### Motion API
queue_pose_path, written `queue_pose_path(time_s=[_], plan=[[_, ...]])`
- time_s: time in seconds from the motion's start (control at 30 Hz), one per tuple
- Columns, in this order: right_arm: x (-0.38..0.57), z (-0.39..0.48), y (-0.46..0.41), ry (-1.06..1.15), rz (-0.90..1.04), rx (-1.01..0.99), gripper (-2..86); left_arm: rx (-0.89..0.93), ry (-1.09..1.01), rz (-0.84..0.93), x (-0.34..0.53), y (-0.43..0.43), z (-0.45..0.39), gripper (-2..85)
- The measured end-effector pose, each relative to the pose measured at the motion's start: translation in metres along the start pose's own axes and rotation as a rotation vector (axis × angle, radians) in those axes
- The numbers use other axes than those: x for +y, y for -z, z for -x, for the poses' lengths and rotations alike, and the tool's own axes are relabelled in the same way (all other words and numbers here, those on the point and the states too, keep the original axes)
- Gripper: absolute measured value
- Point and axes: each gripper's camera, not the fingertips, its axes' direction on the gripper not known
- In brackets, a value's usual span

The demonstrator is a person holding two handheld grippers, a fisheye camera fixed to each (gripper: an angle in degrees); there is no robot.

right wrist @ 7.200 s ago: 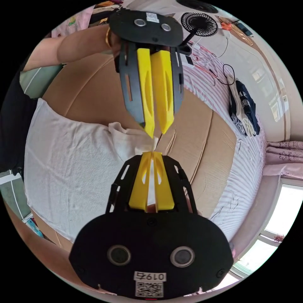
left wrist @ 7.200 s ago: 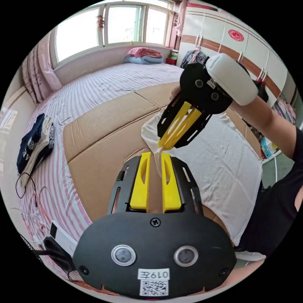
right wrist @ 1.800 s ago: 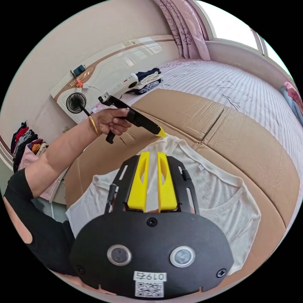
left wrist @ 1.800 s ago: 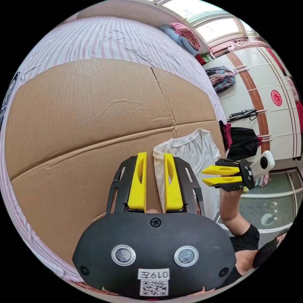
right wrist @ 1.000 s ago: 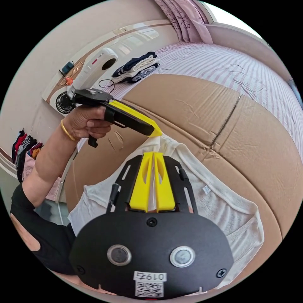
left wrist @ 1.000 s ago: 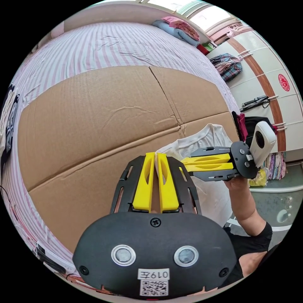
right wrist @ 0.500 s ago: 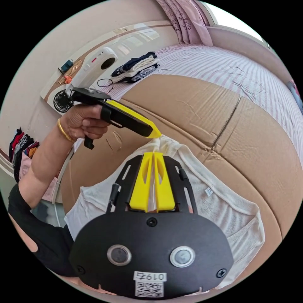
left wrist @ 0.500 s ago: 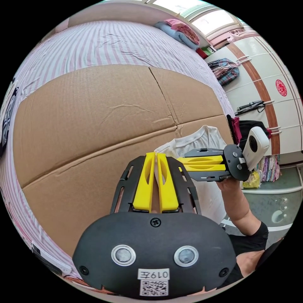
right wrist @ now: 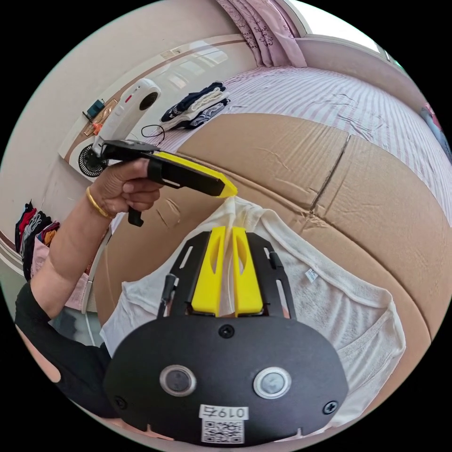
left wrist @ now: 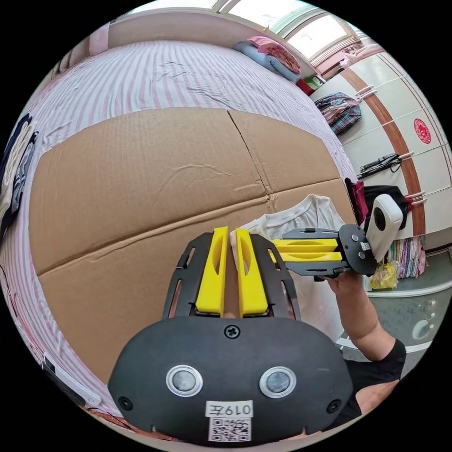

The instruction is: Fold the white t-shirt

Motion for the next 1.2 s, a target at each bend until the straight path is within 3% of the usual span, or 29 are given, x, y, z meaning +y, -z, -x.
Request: queue_pose_path(time_s=[0.2, 0.43, 0.83, 1.03, 1.2], plan=[[0.026, 0.008, 0.019, 0.026, -0.029, -0.006, 3.5, 0.127, -0.052, -0.048, 0.022, 0.021, -0.011, 8.3], [0.048, 0.012, 0.01, 0.034, 0.023, 0.014, 3.7, -0.049, -0.108, 0.041, 0.047, 0.005, -0.047, 6.8], [0.069, 0.006, 0.011, 0.015, -0.004, 0.021, 0.3, -0.033, -0.049, 0.069, 0.069, 0.008, -0.057, 5.3], [0.094, 0.005, 0.03, -0.028, -0.023, 0.004, 2.5, -0.003, -0.099, -0.019, 0.108, 0.036, -0.077, 6.9], [0.123, 0.013, 0.028, -0.053, 0.017, -0.04, 6.8, -0.066, -0.178, 0.041, 0.13, 0.028, -0.108, 7.1]])
